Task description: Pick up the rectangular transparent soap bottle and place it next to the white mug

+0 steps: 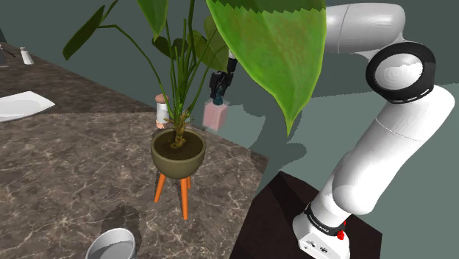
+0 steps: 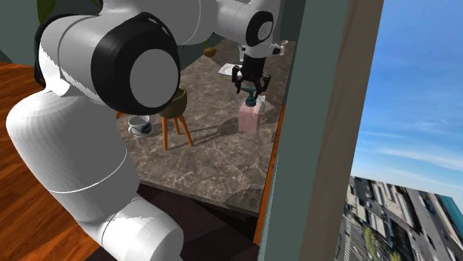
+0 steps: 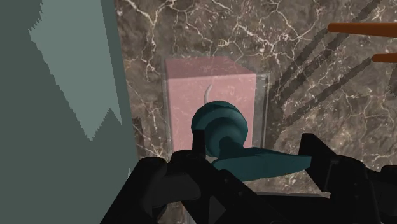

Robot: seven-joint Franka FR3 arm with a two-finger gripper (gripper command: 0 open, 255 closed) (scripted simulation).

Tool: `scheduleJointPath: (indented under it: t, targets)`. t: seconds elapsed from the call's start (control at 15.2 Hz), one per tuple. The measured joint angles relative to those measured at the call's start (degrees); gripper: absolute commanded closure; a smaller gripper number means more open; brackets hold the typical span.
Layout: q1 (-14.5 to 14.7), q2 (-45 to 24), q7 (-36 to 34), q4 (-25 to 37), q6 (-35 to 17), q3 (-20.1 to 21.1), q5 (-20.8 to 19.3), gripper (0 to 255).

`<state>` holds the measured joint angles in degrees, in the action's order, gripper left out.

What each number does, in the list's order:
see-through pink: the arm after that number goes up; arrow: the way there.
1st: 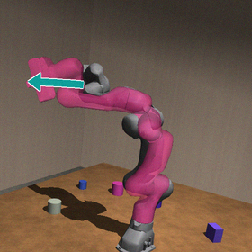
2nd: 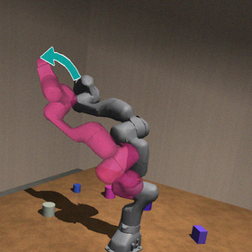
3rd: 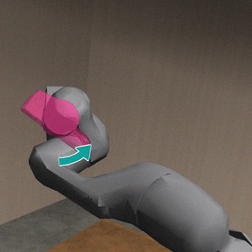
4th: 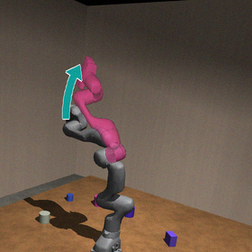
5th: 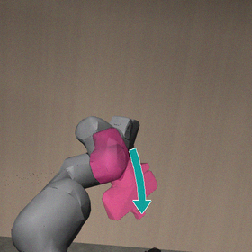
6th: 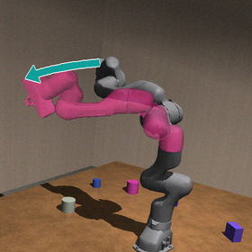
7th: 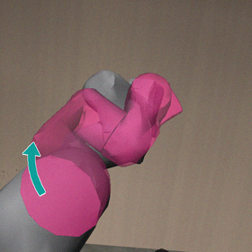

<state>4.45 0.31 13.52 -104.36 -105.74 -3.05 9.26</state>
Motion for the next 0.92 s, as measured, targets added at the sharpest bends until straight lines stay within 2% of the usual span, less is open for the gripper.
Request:
scheduleJointPath:
  t: [0.92]
  targets:
    - [-0.2, -0.9, -1.4, 11.7, 10.8, -0.2, -0.3, 255]
